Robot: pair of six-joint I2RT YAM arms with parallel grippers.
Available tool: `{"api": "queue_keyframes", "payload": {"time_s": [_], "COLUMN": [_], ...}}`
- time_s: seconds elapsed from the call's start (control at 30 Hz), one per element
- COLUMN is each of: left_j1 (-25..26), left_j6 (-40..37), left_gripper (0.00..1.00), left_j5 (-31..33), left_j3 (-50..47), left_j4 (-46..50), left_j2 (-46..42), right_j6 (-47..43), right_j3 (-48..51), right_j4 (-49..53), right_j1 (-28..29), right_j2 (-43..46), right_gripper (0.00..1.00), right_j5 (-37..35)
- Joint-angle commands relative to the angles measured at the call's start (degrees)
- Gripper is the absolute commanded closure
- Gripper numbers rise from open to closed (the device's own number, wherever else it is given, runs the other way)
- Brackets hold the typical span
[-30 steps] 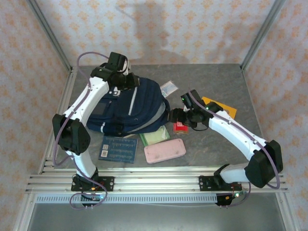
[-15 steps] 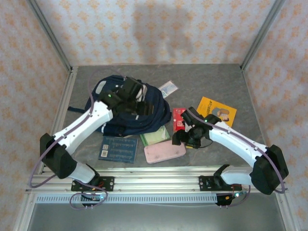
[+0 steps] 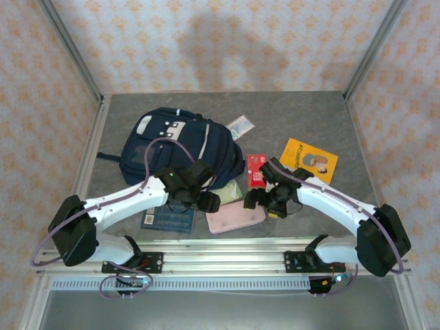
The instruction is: Pack the student bag
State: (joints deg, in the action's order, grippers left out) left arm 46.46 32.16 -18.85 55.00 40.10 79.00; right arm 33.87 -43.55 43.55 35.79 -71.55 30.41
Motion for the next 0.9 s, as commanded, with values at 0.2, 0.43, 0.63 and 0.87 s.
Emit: {"api": "queue_keyframes", "payload": {"time_s": [0.2, 0.43, 0.63, 0.87], "left_j1": [0.4, 0.6, 0.6, 0.6], "left_j6": [6.8, 10.8, 3.4, 1.7], "left_gripper": [0.41, 0.46, 0.40, 0.38], "left_j5": [-3.0, -5.0, 2.3, 0.2], "left_j3": [-5.4, -9.9, -4.4, 0.0], "left_j4": [-5.1, -9.0, -2.9, -4.1], "left_j2": [0.7, -0.5, 0.4, 7.0], "right_j6": [-0.3, -4.5, 1.6, 14.3], "right_j3": [1.8, -0.6, 1.9, 3.0], "right_j4": [-1.9, -4.4, -5.2, 1.0], "right_j1": [-2.2, -3.2, -3.3, -3.9], "right_j2": [0.3, -7.2, -3.0, 3.3], "right_gripper": [0.09, 0.08, 0.07, 0.00], "right_j5": [-4.7, -3.7, 1.8, -2.7]}}
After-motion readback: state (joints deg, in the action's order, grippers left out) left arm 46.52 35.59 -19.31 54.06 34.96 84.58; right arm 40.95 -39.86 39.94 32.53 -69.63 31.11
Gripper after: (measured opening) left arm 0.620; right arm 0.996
